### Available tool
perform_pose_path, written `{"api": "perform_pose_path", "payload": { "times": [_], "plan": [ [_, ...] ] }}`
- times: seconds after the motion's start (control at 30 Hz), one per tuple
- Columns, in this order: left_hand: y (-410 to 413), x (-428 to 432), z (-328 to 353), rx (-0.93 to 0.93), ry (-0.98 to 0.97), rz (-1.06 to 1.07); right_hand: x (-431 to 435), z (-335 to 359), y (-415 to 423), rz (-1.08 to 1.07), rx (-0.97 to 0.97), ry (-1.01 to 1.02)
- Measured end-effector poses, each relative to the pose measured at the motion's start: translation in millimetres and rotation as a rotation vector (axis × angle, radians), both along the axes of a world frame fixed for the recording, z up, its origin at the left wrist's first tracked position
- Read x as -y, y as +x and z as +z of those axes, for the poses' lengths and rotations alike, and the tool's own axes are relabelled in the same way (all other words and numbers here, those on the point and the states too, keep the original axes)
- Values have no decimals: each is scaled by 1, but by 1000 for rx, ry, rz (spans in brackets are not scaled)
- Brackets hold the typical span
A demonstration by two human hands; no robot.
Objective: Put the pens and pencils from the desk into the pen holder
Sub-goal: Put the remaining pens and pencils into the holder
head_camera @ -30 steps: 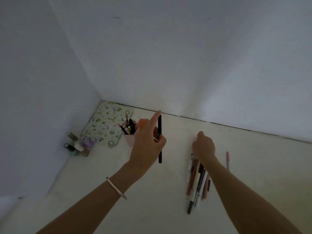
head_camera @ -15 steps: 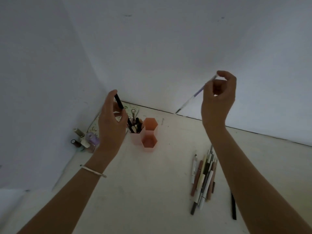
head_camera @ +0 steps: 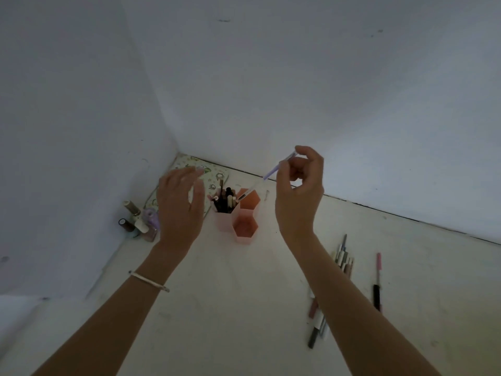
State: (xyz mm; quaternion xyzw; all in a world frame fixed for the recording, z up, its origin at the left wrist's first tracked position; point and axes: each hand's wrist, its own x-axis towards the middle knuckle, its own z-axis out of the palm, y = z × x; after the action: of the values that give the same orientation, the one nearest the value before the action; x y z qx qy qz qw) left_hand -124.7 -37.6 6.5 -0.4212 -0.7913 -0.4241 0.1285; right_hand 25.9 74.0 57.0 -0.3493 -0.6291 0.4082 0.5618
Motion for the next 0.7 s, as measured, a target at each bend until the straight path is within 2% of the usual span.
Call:
{"api": "perform_pose_path", "payload": {
  "times": [0.1,0.3,0.5,0.6,0.7],
  "plan": [
    [-1,6,6,99,99,24,10,-11,-9,68,80,33],
    [1,14,11,202,113,8,20,-36,-21,107,239,134],
    [24,7,18,235,182,-55,28,-70,-12,222,634,522],
    [60,-1,17,233,170,-176,18,-63,9,90,539,373],
    [117,-16,1,316,-95,-352,-15,-41,43,-127,379,212]
  ]
}}
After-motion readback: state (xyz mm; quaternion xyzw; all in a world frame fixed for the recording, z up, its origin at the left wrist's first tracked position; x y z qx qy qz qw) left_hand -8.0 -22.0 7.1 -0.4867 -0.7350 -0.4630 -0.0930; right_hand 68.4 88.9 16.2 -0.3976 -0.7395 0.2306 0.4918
